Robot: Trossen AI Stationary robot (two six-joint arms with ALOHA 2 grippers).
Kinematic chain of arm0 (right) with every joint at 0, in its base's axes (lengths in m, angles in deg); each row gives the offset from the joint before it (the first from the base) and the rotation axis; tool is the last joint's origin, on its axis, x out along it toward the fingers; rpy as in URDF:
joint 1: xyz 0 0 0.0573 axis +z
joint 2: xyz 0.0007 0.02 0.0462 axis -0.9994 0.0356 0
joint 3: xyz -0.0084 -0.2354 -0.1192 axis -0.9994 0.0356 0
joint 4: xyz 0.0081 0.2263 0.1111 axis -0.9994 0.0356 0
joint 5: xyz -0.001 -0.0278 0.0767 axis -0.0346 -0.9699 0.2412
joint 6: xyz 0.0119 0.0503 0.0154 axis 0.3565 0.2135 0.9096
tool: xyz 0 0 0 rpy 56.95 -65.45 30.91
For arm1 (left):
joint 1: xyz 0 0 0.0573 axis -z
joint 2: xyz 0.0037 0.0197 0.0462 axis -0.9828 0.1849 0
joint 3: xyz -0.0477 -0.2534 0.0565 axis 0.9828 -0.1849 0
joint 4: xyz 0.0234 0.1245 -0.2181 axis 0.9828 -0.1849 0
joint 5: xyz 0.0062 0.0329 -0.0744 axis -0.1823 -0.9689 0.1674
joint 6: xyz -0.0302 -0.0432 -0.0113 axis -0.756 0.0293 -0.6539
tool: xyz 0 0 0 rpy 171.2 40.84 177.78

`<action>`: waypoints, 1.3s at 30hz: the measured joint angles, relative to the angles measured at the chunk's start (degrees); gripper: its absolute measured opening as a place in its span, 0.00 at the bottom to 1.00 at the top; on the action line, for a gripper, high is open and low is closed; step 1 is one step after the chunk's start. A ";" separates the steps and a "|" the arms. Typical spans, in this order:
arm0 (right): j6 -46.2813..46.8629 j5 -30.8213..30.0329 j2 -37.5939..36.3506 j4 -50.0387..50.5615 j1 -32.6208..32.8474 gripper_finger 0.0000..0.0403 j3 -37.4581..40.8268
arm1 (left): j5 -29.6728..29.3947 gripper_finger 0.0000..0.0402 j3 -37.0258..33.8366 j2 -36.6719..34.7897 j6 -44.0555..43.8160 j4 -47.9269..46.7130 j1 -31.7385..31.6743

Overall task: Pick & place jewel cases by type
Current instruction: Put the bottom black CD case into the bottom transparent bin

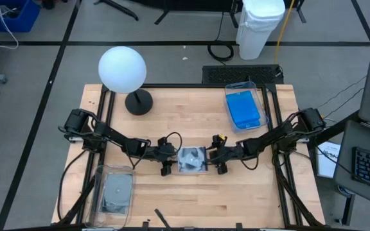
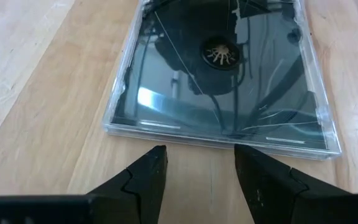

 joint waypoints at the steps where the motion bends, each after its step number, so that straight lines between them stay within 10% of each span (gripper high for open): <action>1: 2.11 1.66 -0.04 0.66 0.12 0.60 0.00 | 0.22 0.49 0.00 -0.02 -0.09 -0.07 0.00; 6: 13.34 9.66 -0.08 3.65 0.36 0.60 0.04 | 0.38 0.49 0.00 -0.02 -0.34 -0.19 0.00; 14: 17.07 6.52 6.29 -1.51 0.55 0.60 2.05 | -0.04 0.49 -0.19 -0.09 0.91 -0.92 0.12; 22: 10.32 2.29 8.04 -21.37 0.79 0.60 2.69 | -1.10 0.49 -0.26 -0.28 2.52 -1.26 0.15; 39: -2.98 -3.70 3.29 -10.07 2.38 0.60 -2.08 | -1.39 0.49 -0.26 -0.28 1.90 -0.86 0.24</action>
